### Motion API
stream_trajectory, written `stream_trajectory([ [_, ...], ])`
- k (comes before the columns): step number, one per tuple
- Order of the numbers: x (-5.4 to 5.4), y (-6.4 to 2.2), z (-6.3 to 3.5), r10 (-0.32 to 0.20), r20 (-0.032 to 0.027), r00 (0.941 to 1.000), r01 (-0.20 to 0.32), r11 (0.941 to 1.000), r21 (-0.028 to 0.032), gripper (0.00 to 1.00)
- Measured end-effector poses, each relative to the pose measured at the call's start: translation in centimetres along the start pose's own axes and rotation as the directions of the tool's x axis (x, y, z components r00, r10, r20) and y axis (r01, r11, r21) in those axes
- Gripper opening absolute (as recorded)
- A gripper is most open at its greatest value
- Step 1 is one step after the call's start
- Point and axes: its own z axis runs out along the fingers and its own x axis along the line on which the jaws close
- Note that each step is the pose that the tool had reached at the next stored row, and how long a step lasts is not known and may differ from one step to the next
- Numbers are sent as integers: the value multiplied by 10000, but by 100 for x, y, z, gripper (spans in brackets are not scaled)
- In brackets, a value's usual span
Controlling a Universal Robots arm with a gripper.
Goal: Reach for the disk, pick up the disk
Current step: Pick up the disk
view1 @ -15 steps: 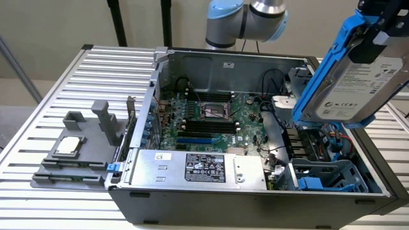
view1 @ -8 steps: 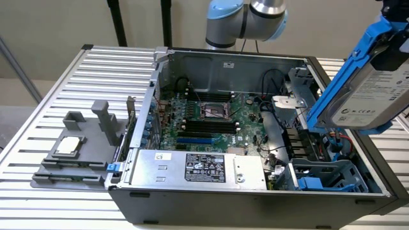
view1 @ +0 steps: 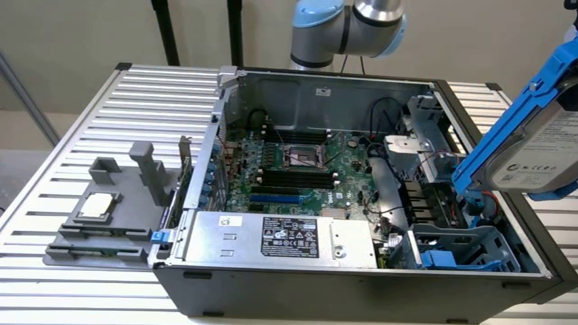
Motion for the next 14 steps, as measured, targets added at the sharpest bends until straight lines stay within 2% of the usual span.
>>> stream_trajectory([
  [14, 0, -1, 0, -1, -1, 10000, 1, 10000, 0, 33],
])
